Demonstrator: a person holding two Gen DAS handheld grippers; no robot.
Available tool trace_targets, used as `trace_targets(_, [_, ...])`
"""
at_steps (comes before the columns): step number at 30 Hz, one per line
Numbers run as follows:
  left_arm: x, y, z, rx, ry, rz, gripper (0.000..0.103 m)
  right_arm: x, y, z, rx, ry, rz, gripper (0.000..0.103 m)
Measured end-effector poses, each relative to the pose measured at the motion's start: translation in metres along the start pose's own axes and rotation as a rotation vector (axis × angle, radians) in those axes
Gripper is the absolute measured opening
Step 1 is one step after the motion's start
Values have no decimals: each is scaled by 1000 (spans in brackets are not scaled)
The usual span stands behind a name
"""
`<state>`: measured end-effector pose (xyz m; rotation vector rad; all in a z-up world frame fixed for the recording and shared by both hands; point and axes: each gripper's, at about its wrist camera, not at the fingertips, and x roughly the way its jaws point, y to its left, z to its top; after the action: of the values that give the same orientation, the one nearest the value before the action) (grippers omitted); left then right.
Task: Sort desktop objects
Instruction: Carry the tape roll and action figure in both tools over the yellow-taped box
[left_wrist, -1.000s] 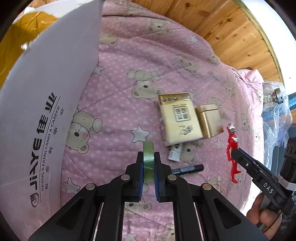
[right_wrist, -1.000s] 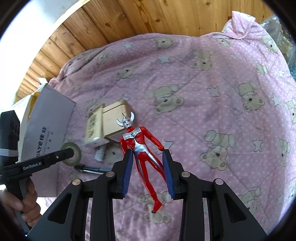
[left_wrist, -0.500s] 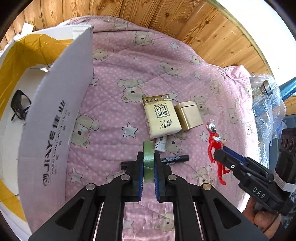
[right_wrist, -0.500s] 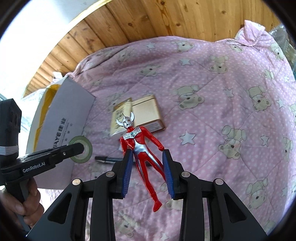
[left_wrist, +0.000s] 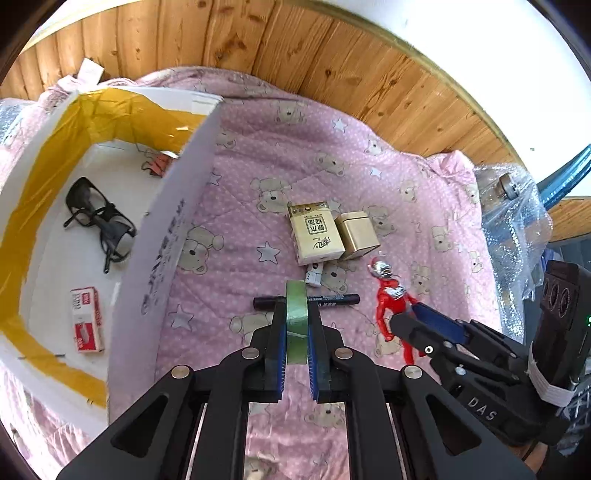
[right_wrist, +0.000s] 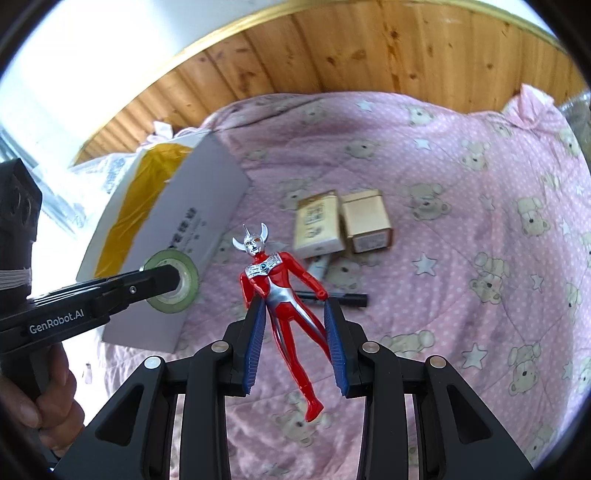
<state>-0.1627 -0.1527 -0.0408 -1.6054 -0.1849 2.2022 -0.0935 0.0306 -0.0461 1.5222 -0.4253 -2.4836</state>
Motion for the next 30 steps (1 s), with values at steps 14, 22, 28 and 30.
trace_targets(14, [-72,15,-24,-42,-137,-18,10,-32,70,-15,-143,-30,24,34])
trace_targets(22, [-104,28,-41,-79,-200,-23,10,-48,104,-21,-222,-47,34,34])
trace_targets(28, [-125,46,-52,-125,-243,-27,10,-53,127,-22,-275,-49,44,34])
trace_targets(30, [-131,55,-54,-144,-255,-26,10,-54,134,-21,-288,-50,49,34])
